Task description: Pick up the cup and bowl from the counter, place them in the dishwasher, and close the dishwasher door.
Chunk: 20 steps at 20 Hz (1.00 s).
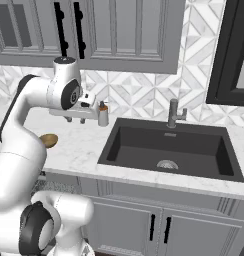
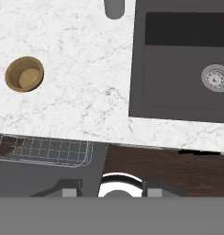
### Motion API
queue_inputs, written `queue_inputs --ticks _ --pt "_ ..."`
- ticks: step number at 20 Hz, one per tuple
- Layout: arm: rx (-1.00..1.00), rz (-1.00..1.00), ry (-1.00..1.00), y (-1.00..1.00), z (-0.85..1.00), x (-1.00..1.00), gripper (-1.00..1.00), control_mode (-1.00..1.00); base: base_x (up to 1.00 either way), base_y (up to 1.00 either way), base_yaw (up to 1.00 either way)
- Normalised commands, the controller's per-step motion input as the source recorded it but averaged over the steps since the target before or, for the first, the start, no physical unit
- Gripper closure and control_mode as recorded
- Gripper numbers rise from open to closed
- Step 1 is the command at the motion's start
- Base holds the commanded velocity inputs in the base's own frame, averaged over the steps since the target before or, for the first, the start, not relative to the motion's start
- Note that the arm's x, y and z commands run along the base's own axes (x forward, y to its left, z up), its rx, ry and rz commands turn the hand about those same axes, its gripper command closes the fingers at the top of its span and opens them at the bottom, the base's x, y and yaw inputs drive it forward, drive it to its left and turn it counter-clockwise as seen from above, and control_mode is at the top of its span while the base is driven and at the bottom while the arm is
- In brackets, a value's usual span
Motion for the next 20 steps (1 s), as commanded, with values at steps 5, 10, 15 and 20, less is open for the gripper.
queue_inputs --ticks 5,10,15,20 --pt "0.01 0.0 -0.02 0.0 -0.07 -0.28 -1.0 -1.0 0.0 0.0 0.0" --pt "-0.01 0.04 0.01 0.16 -0.24 -0.68 -1.0 -1.0 0.0 0.0 0.0" --pt "-0.05 0.03 0.0 0.37 -0.37 -0.58 -1.0 -1.0 0.0 0.0 0.0" --pt "-0.02 0.04 0.01 0.17 -0.25 -0.2 -1.0 1.0 0.0 0.03 0.03"
